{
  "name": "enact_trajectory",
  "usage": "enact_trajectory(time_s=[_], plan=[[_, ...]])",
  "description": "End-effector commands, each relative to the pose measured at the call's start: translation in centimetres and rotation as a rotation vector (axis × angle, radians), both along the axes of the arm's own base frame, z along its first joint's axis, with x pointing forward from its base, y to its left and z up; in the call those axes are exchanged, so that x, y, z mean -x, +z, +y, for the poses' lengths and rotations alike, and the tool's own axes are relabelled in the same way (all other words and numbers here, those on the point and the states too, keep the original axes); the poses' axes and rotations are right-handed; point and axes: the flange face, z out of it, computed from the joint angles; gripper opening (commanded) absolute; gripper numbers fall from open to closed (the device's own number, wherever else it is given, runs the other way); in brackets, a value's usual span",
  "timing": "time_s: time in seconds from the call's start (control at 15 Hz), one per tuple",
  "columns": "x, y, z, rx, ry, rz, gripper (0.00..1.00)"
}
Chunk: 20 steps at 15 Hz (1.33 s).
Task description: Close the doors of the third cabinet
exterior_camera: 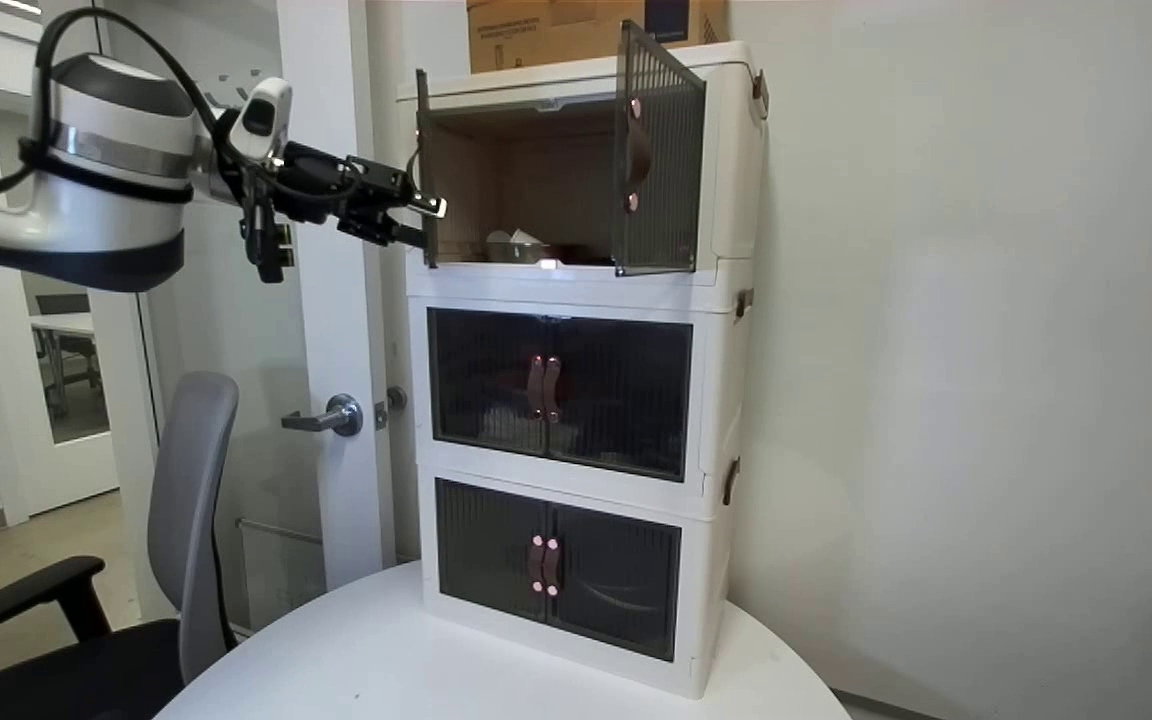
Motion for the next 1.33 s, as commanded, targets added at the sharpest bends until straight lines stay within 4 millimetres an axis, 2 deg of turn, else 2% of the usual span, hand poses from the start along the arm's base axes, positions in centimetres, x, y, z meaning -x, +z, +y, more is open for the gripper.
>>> enact_trajectory(time_s=[0.0, 0.2, 0.47, 0.8, 1.07, 1.27], plan=[[0.2, 1.6, -1.8, -0.099, 0.136, 0.008, 1.00], [1.3, 1.8, -4.2, -0.179, 0.223, 0.023, 1.00], [2.7, 1.8, -9.6, -0.233, 0.308, 0.044, 1.00], [4.0, 2.6, -19.2, -0.253, 0.301, 0.033, 1.00], [4.4, 4.4, -25.3, -0.280, 0.247, -0.037, 1.00], [4.7, 5.0, -27.2, -0.348, 0.210, -0.101, 1.00]])
